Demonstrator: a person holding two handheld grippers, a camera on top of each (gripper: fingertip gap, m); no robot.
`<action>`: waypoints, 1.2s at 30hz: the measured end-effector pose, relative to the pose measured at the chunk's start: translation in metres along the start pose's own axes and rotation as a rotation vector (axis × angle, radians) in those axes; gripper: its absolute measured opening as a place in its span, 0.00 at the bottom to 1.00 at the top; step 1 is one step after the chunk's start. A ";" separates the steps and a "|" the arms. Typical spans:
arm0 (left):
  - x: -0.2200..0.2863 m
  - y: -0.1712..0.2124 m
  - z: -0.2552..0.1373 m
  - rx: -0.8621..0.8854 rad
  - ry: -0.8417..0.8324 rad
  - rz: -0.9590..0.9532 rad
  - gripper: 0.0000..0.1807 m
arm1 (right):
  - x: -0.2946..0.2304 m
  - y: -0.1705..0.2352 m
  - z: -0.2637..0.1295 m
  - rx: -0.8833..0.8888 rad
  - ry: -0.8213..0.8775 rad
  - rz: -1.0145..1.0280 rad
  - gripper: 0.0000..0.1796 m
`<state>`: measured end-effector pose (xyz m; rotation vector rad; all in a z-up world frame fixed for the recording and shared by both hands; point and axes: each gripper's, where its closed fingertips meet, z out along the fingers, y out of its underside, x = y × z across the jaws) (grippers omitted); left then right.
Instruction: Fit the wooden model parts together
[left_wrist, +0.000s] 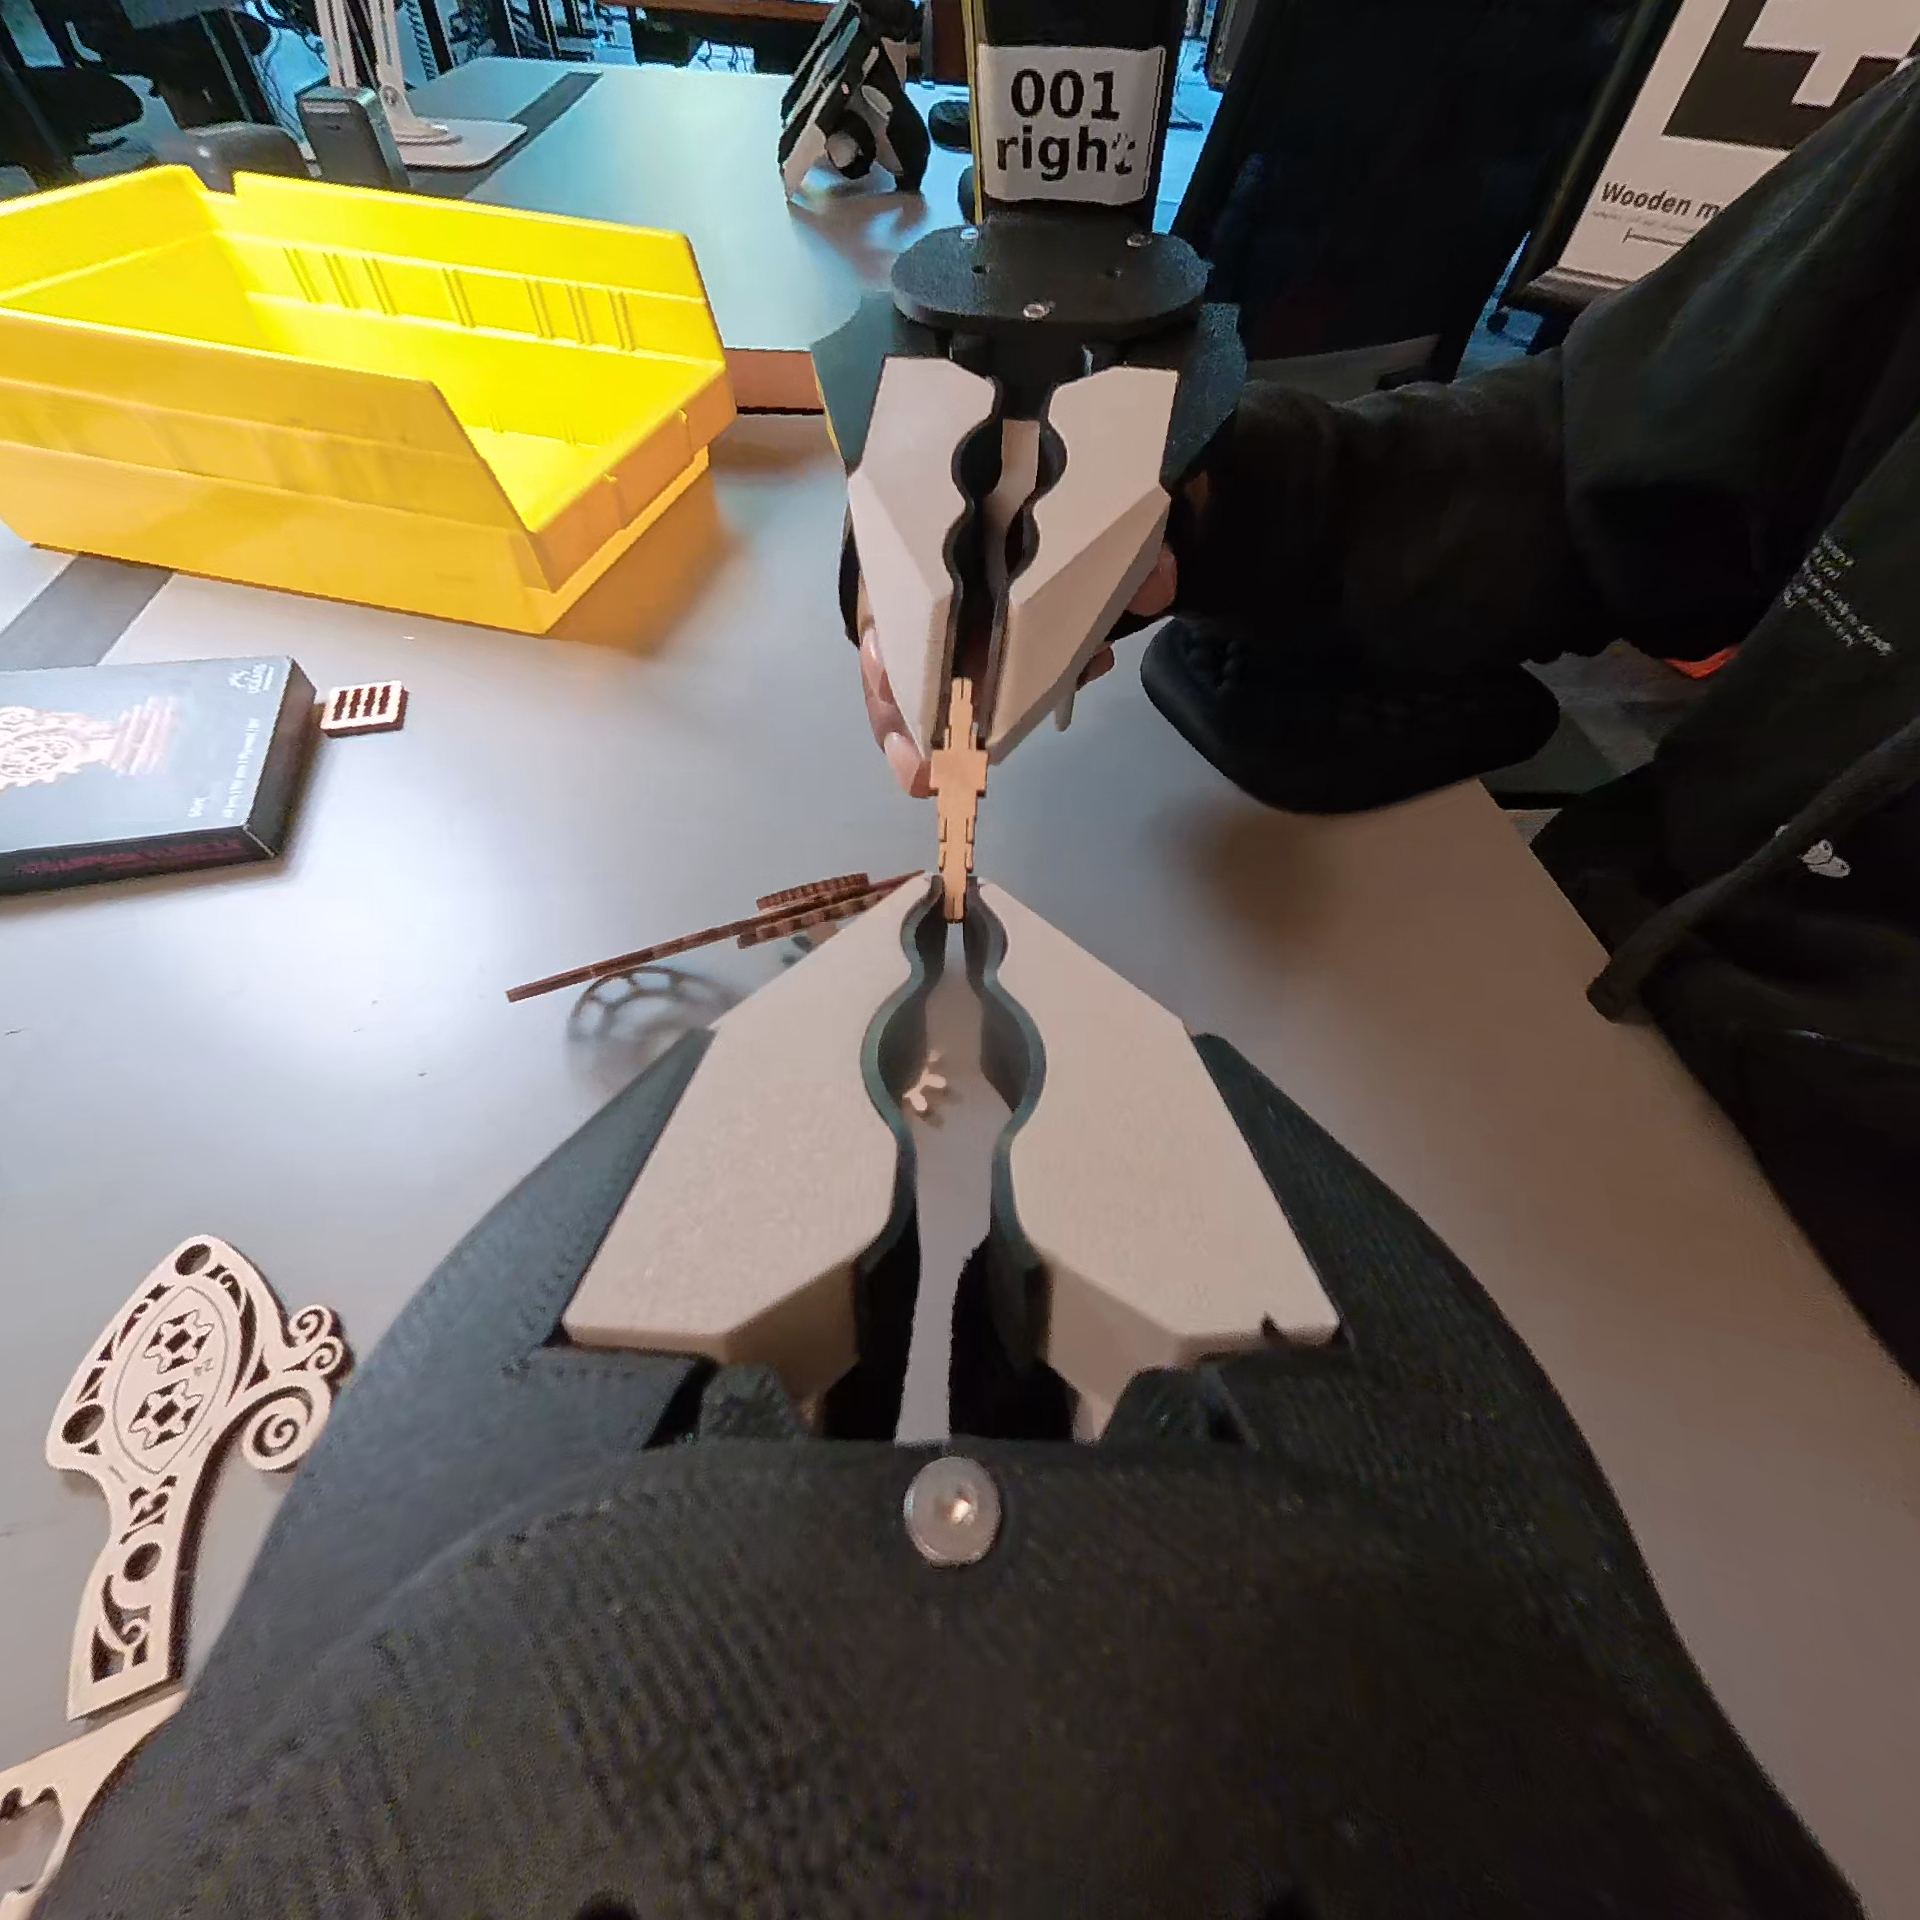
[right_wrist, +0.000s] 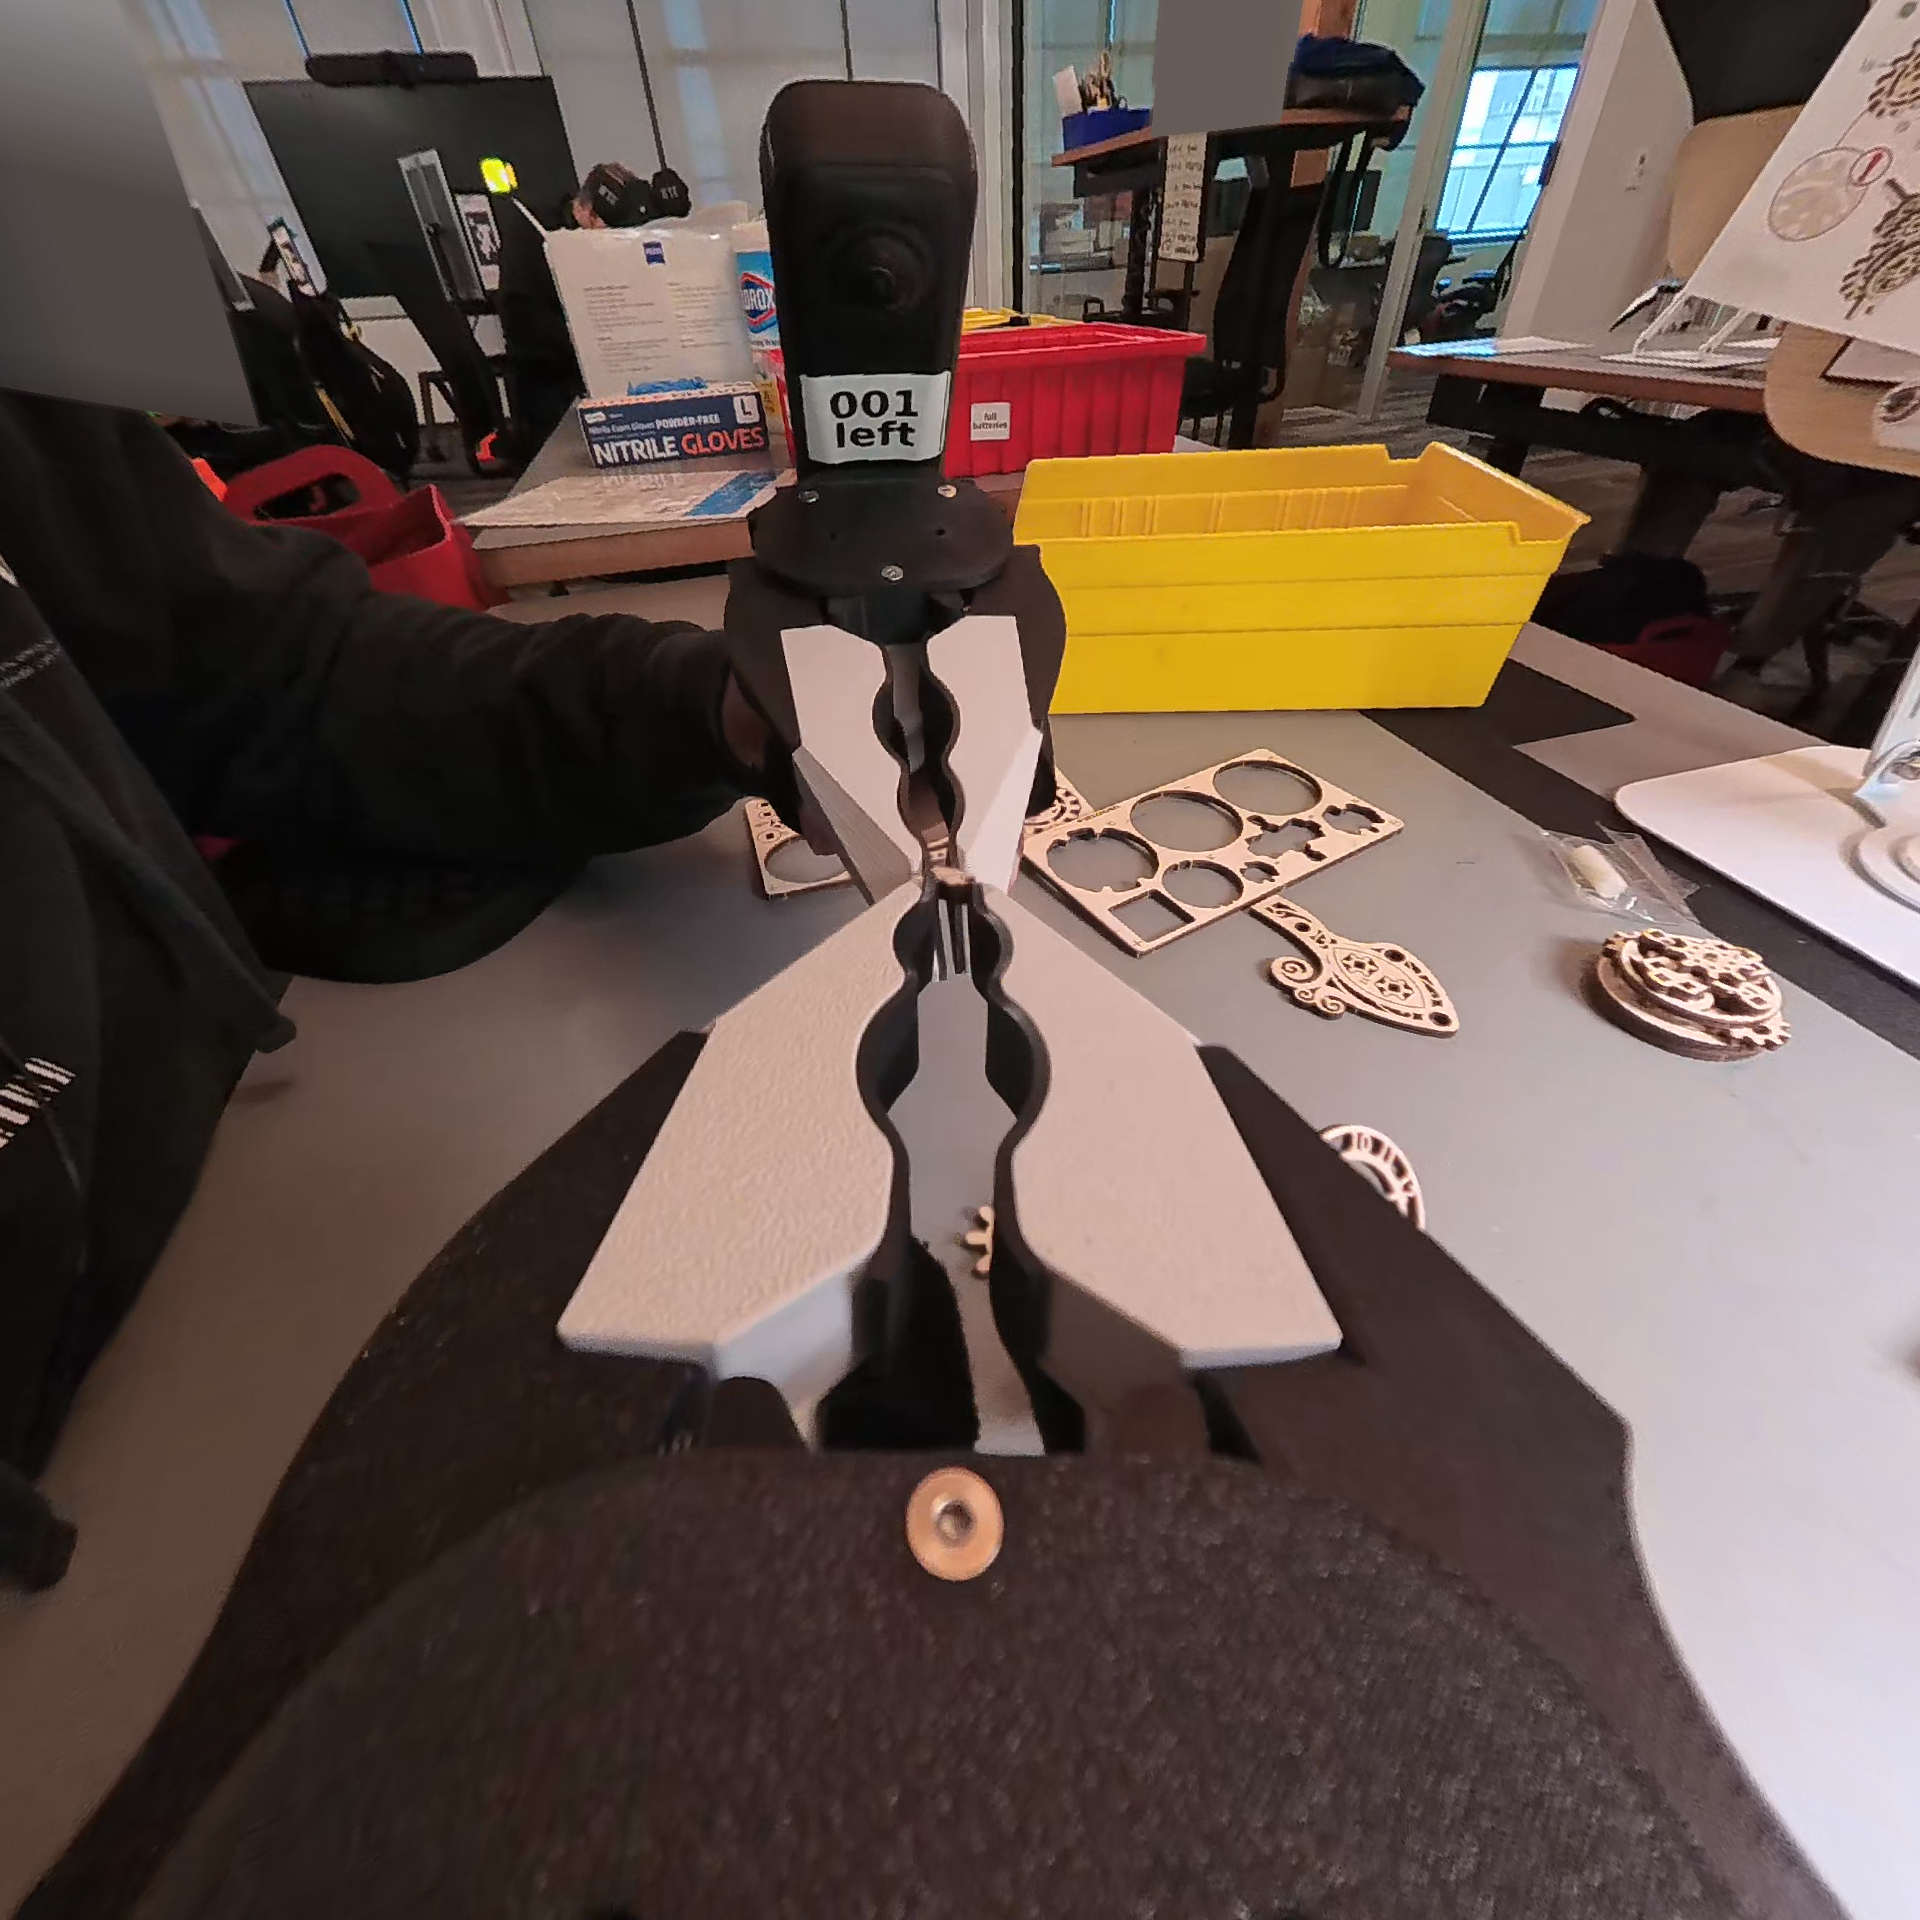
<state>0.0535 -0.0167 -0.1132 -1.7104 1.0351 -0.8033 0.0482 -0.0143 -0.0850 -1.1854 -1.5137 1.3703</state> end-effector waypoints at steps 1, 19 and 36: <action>0.000 0.001 0.000 -0.008 0.002 0.001 0.00 | 0.000 0.001 0.000 -0.004 -0.001 -0.002 0.02; -0.002 -0.004 -0.002 0.066 0.026 -0.058 0.05 | 0.000 -0.005 -0.002 0.070 -0.010 0.036 0.01; -0.013 0.031 -0.009 -0.144 -0.038 -0.001 0.02 | 0.012 0.041 0.007 -0.230 0.071 -0.010 0.03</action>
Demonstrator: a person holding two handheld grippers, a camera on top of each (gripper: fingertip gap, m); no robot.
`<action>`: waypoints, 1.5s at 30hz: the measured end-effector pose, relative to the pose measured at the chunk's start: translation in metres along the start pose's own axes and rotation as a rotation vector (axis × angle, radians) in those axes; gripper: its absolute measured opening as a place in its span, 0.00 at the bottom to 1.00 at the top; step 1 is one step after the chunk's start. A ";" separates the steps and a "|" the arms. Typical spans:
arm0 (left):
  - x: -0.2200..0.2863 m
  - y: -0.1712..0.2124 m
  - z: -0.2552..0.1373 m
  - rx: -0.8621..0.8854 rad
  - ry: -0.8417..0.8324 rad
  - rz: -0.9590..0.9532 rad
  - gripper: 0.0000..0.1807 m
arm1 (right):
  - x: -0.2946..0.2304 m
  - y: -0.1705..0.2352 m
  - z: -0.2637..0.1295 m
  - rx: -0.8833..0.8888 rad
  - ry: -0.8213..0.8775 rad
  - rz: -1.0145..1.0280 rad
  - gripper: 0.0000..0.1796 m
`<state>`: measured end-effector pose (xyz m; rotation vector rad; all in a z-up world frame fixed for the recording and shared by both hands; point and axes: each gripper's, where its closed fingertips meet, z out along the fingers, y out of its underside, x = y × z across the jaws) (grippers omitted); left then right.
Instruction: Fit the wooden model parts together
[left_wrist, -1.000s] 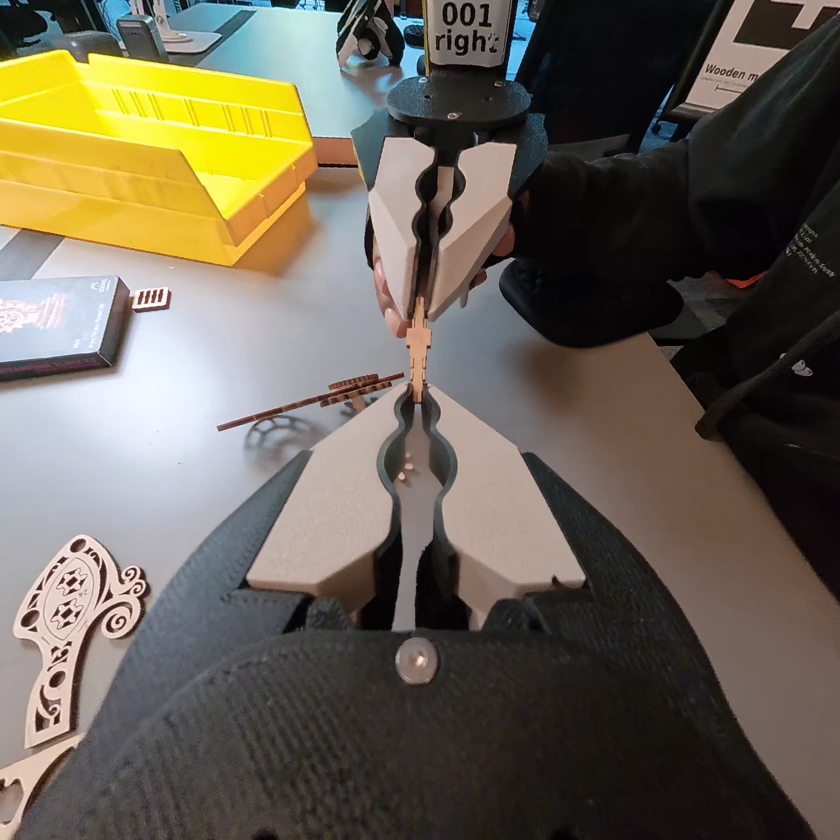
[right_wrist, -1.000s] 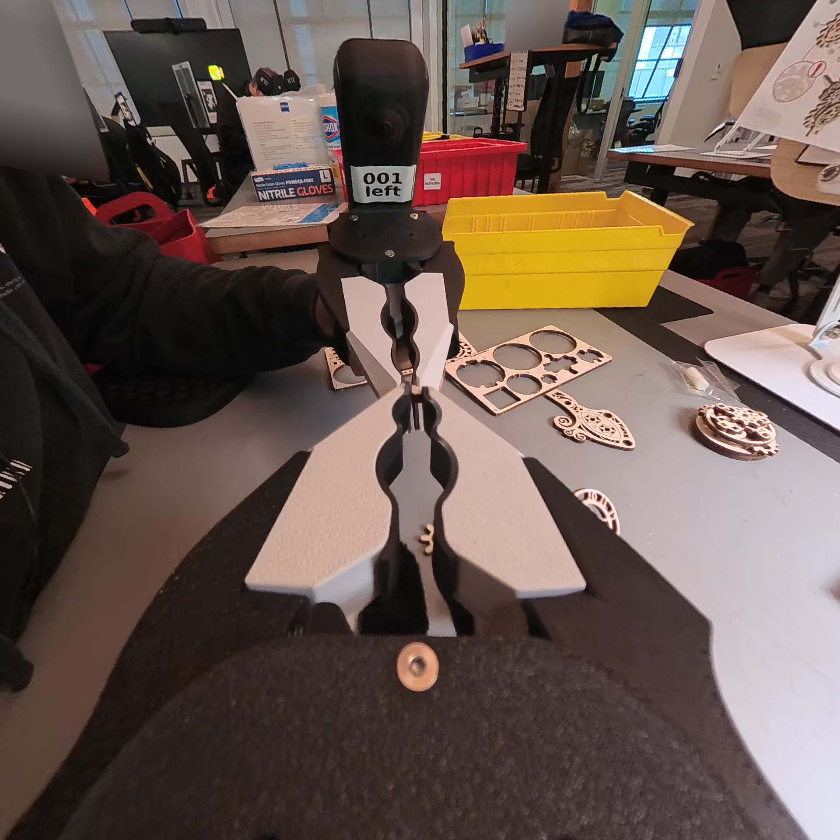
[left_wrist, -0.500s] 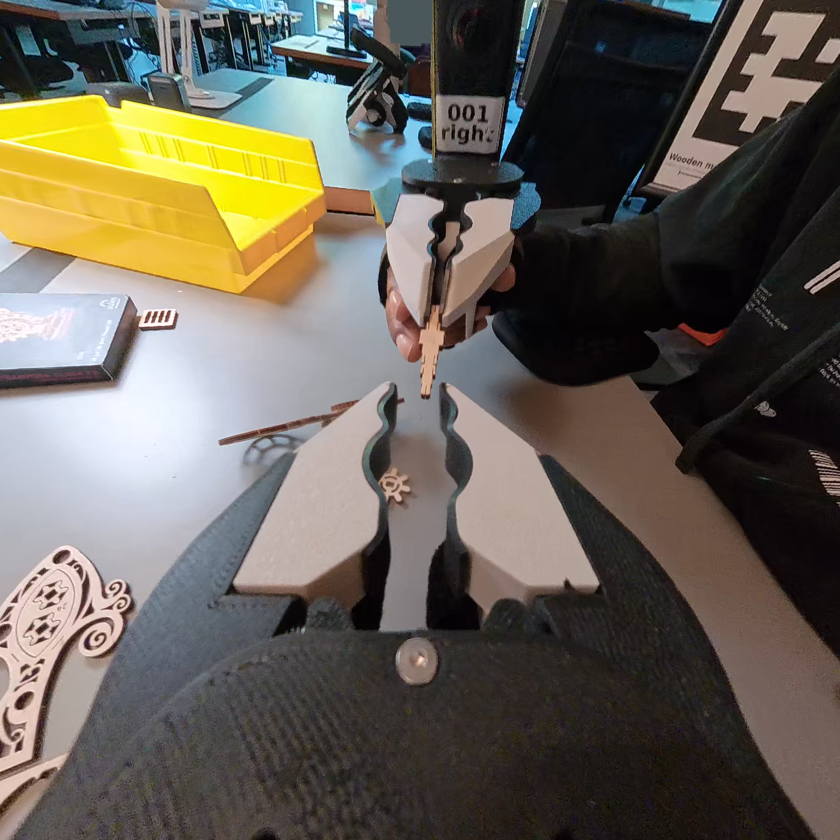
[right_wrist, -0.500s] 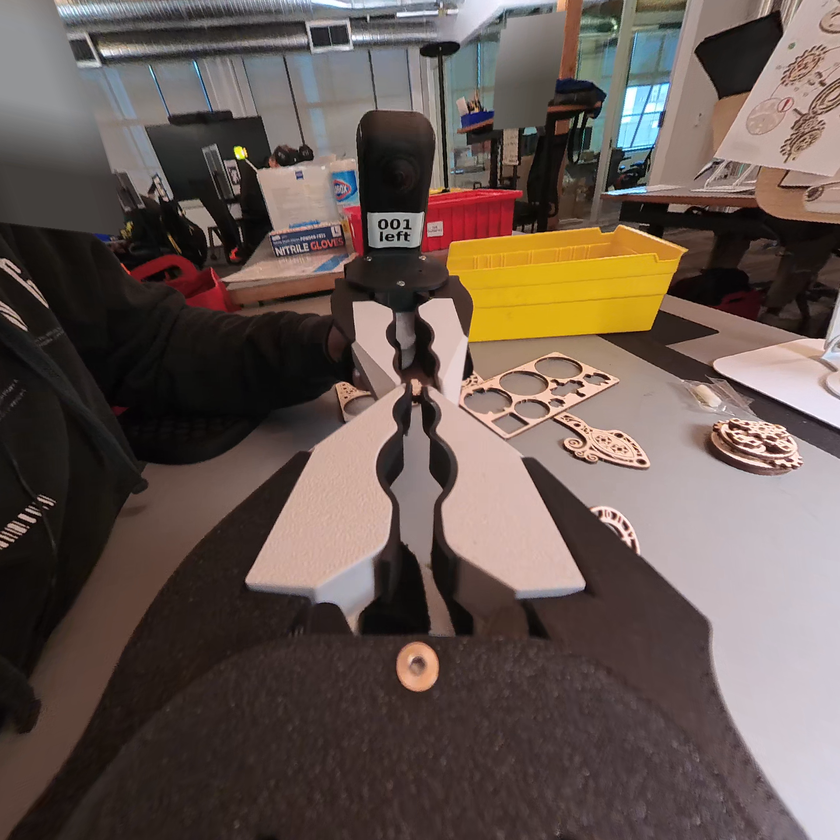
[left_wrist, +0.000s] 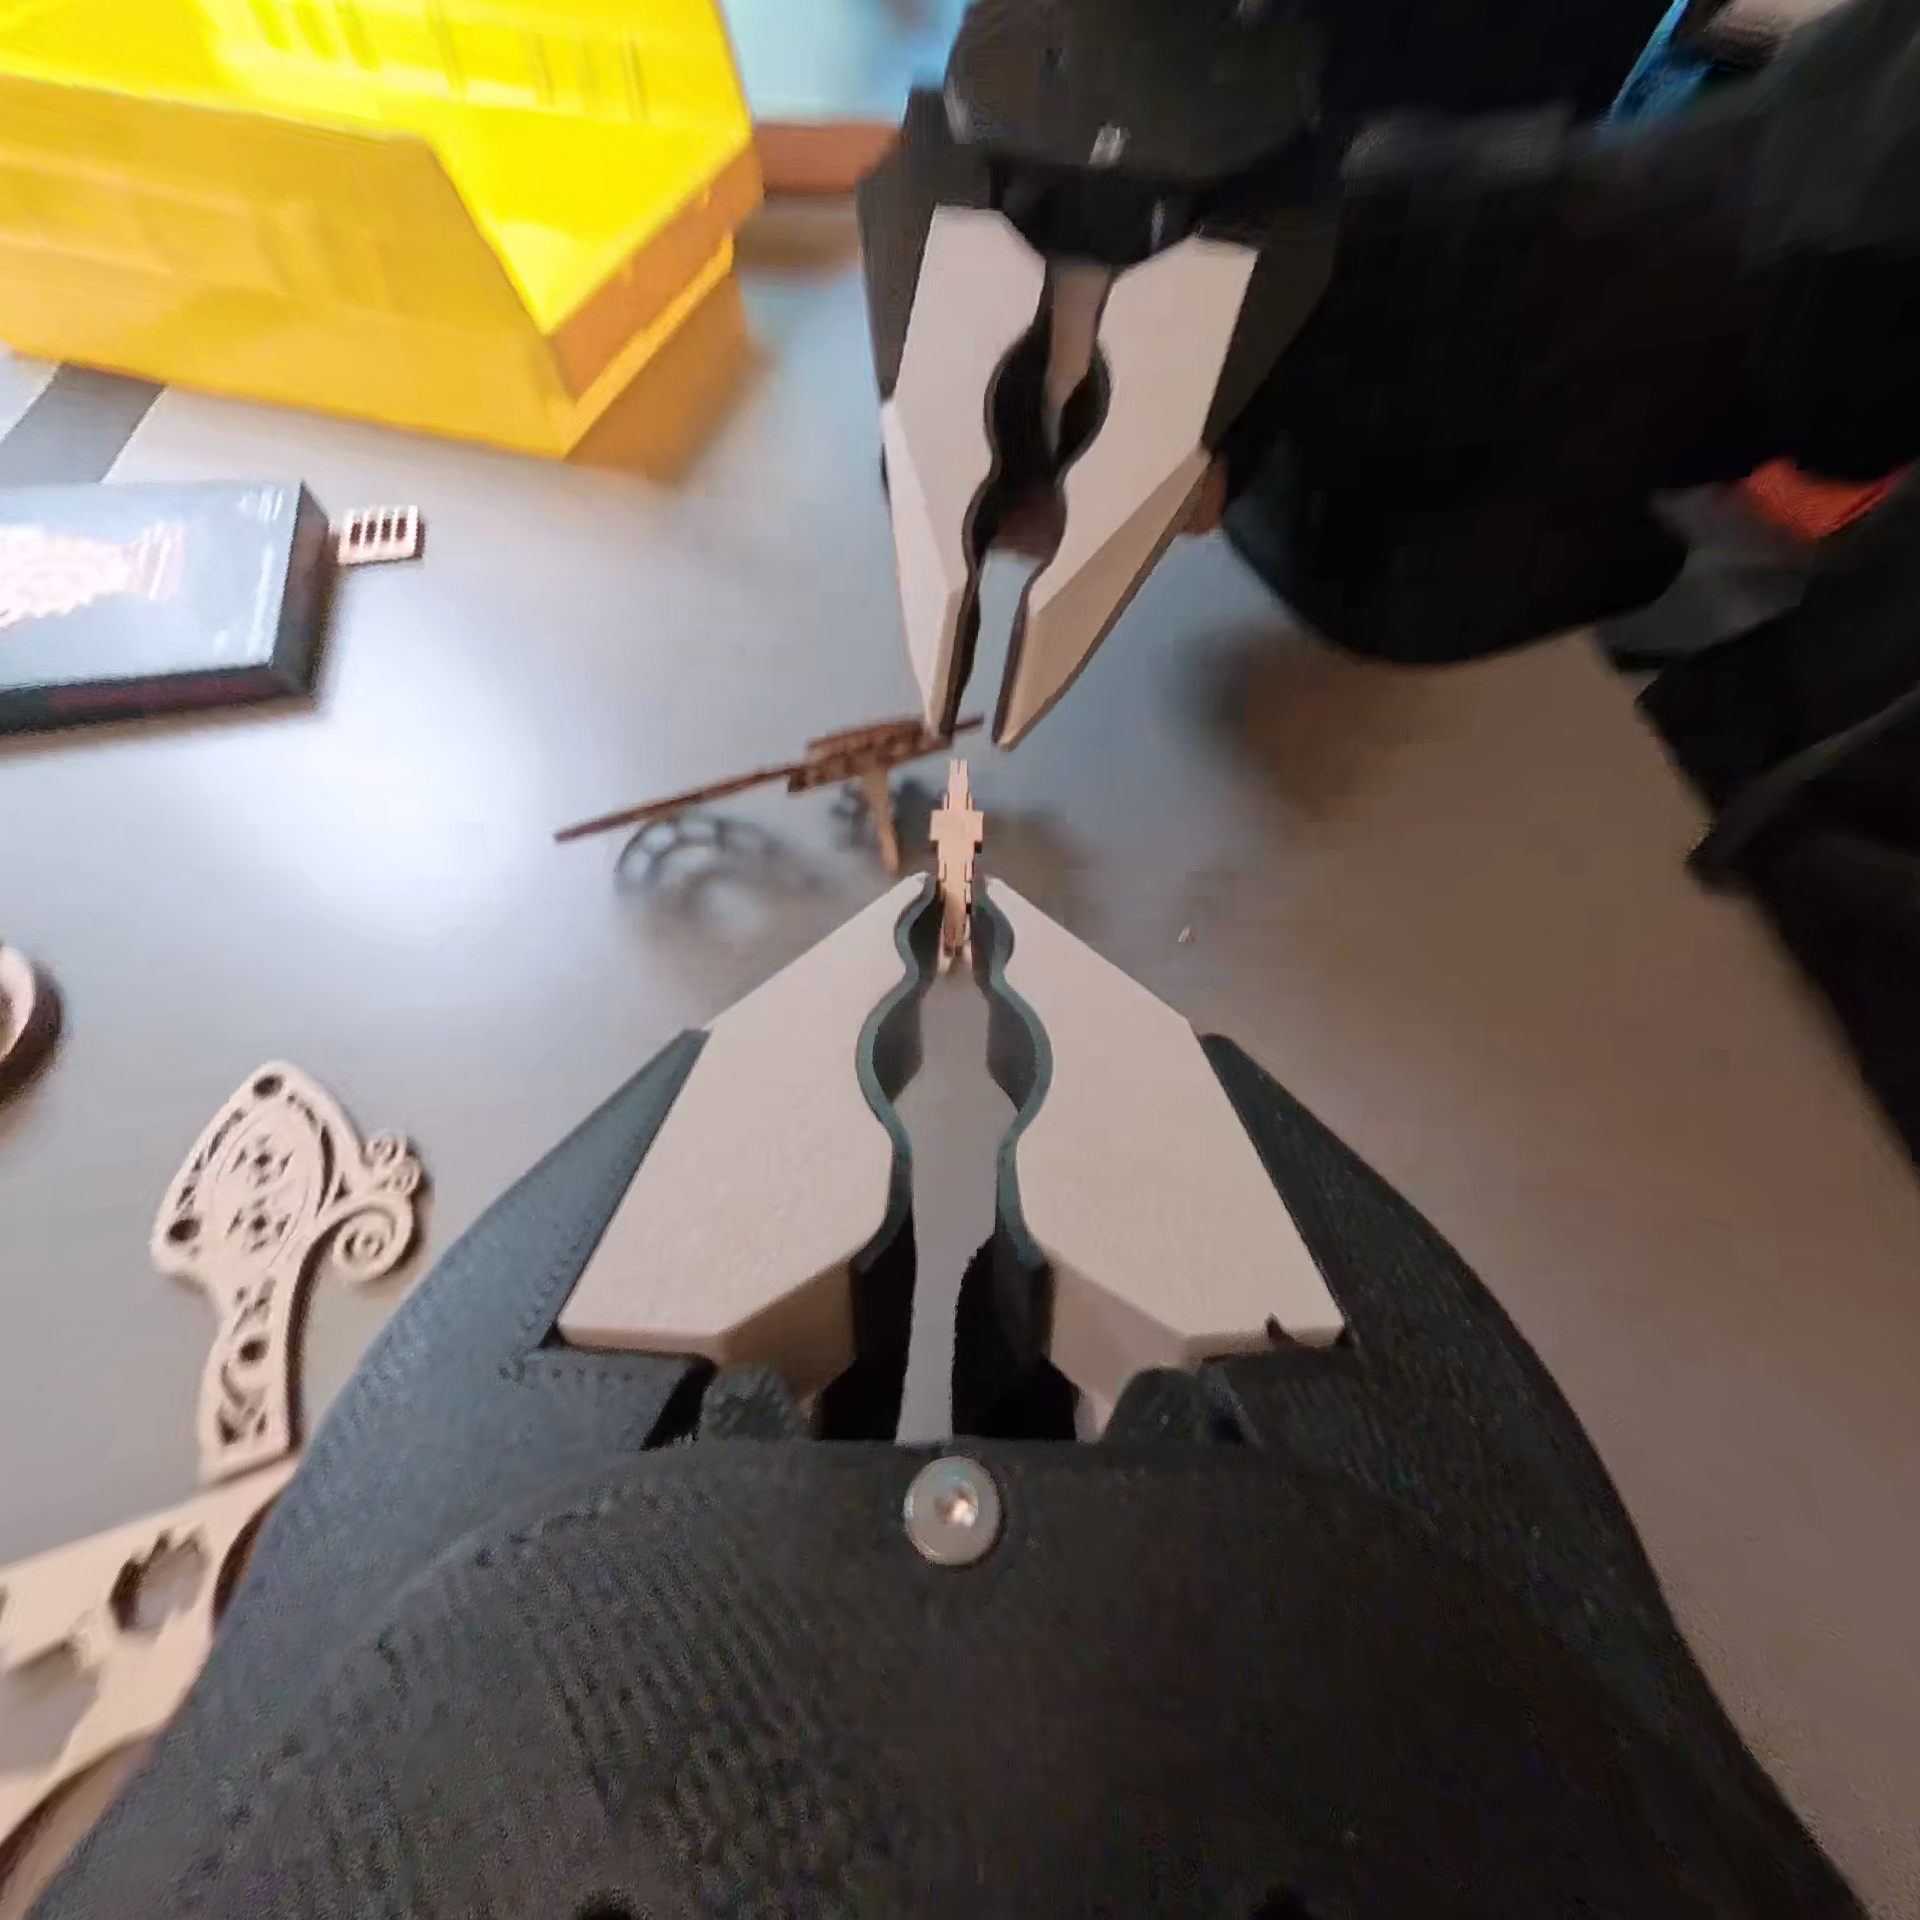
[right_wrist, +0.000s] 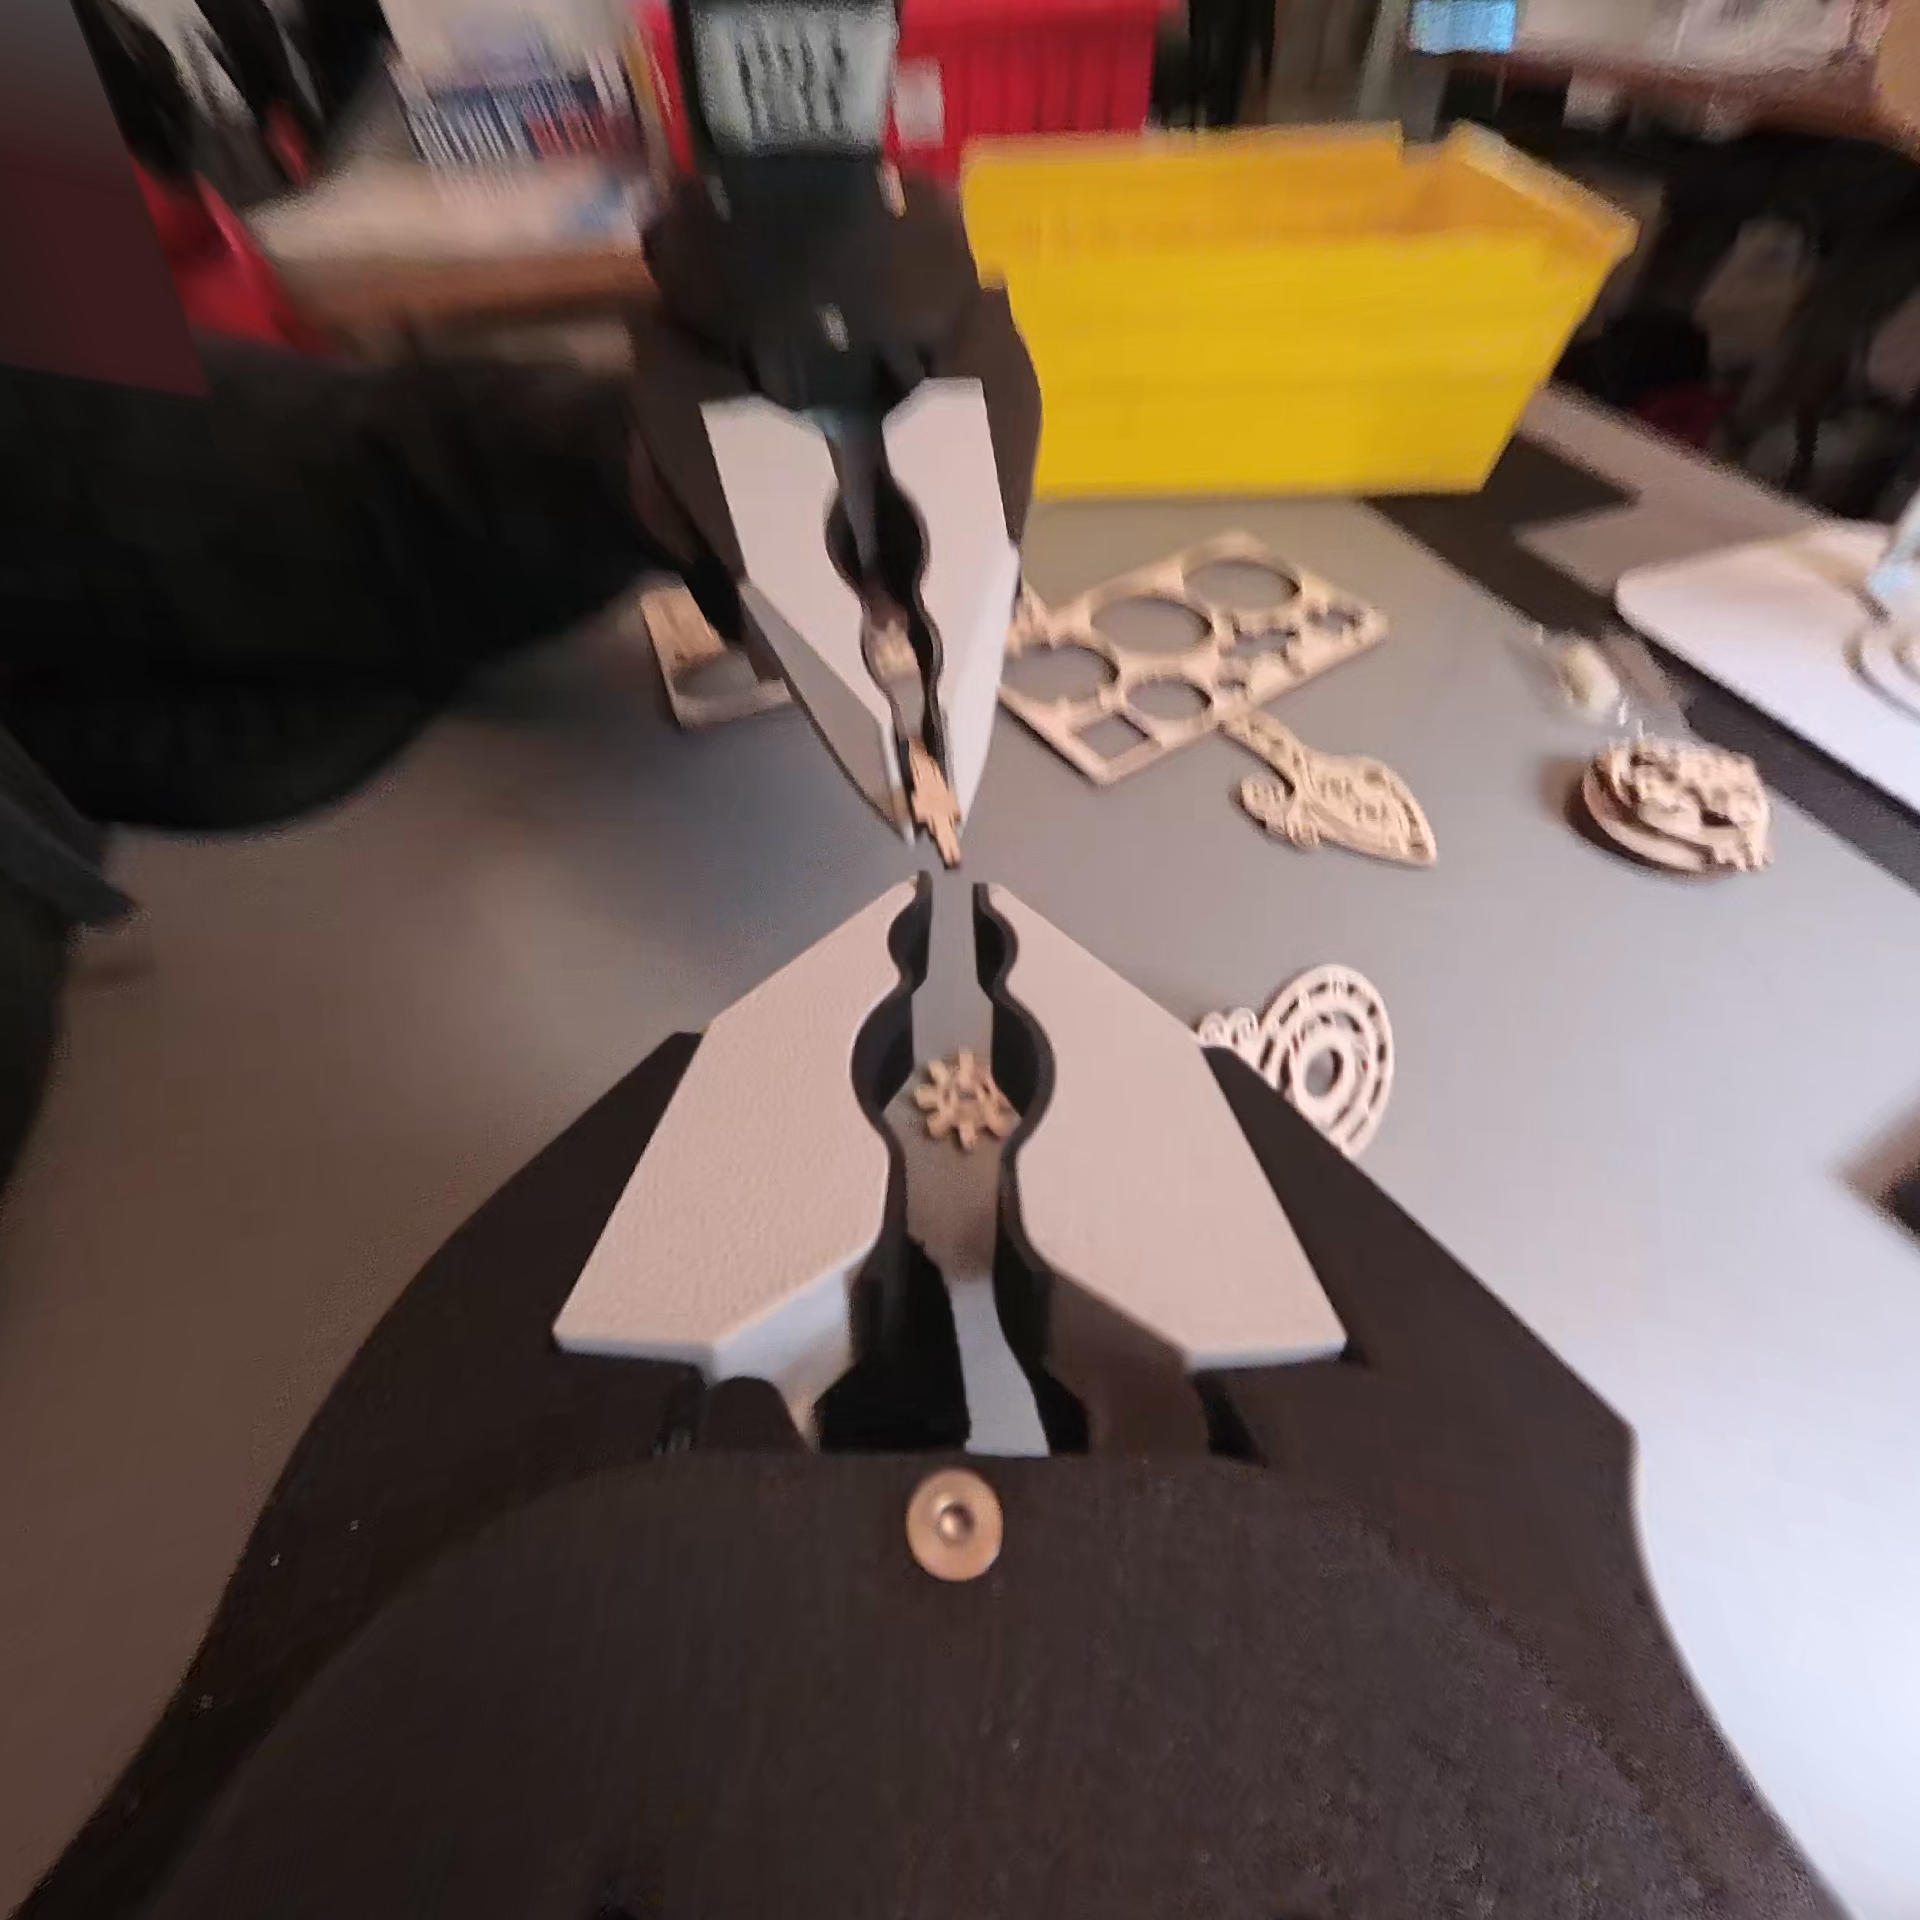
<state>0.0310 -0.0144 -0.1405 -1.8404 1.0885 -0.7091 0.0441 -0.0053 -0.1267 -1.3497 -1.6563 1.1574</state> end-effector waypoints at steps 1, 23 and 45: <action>-0.002 0.008 -0.002 -0.035 -0.015 -0.002 0.02 | 0.001 0.011 0.001 -0.096 0.021 -0.005 0.05; 0.025 0.056 -0.023 0.004 -0.143 0.008 0.02 | -0.011 0.084 0.024 -0.762 0.258 0.187 0.13; 0.033 0.054 -0.021 0.012 -0.116 0.043 0.02 | -0.047 0.083 0.024 -0.785 0.006 0.012 0.14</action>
